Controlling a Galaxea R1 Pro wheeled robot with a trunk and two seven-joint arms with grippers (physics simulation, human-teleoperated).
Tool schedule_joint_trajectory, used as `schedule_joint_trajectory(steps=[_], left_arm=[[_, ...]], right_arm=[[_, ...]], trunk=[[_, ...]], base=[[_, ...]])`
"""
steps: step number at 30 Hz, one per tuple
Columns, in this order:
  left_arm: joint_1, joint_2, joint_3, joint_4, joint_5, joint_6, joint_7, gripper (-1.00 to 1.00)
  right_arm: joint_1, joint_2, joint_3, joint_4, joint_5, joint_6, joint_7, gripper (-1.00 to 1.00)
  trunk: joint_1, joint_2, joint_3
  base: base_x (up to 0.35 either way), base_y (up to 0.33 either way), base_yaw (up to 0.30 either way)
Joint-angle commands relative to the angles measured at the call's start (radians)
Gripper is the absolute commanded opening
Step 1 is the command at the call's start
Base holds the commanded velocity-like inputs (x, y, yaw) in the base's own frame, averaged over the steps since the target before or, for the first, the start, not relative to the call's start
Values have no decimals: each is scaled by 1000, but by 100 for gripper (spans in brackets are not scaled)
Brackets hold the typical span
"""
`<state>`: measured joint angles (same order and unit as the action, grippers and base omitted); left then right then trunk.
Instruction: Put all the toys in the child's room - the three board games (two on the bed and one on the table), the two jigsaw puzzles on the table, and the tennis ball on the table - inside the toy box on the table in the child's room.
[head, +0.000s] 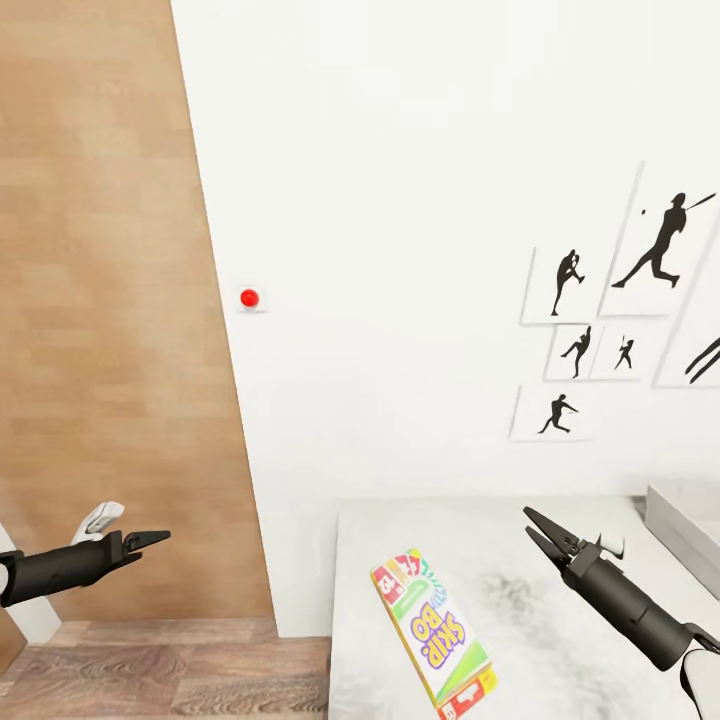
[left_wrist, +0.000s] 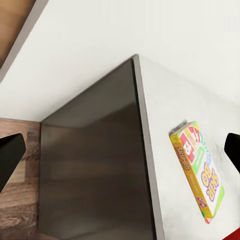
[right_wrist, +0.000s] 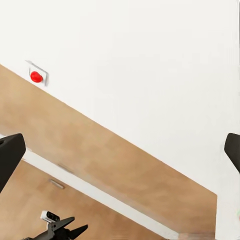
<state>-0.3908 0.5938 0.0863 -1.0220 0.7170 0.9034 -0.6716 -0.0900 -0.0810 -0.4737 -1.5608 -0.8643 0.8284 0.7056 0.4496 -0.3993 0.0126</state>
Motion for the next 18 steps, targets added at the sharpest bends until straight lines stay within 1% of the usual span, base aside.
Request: schedule_joint_trajectory(steps=[1, 5, 6, 8, 14, 16, 18], left_arm=[[0, 0, 1, 0, -1, 5, -3, 100], [0, 0, 1, 0, -1, 5, -3, 100], [0, 0, 1, 0, -1, 5, -3, 100], [0, 0, 0, 0, 0, 5, -4, 100], [0, -4, -2, -2, 2, 5, -6, 100], [0, -6, -4, -5, 3, 5, -7, 100], [0, -8, -6, -7, 4, 5, -7, 100]], right_arm=[[-1, 0, -1, 0, 2, 4, 2, 100], [-1, 1, -1, 0, 32, 1, 2, 100], [-1, 1, -2, 1, 51, 0, 2, 100], [-1, 2, -1, 0, 76, -1, 2, 100], [-1, 4, 5, -2, 101, -1, -12, 100], [-1, 5, 18, -3, 107, 1, -31, 100], [-1, 5, 41, -3, 112, 4, -62, 100]], trunk=[[0, -1, -1], [0, -1, -1], [0, -1, -1], [0, -1, -1], [0, -1, -1], [0, -1, -1], [0, -1, -1]], base=[[0, 0, 0], [0, 0, 0], [0, 0, 0], [0, 0, 0], [0, 0, 0], [0, 0, 0], [0, 0, 0]])
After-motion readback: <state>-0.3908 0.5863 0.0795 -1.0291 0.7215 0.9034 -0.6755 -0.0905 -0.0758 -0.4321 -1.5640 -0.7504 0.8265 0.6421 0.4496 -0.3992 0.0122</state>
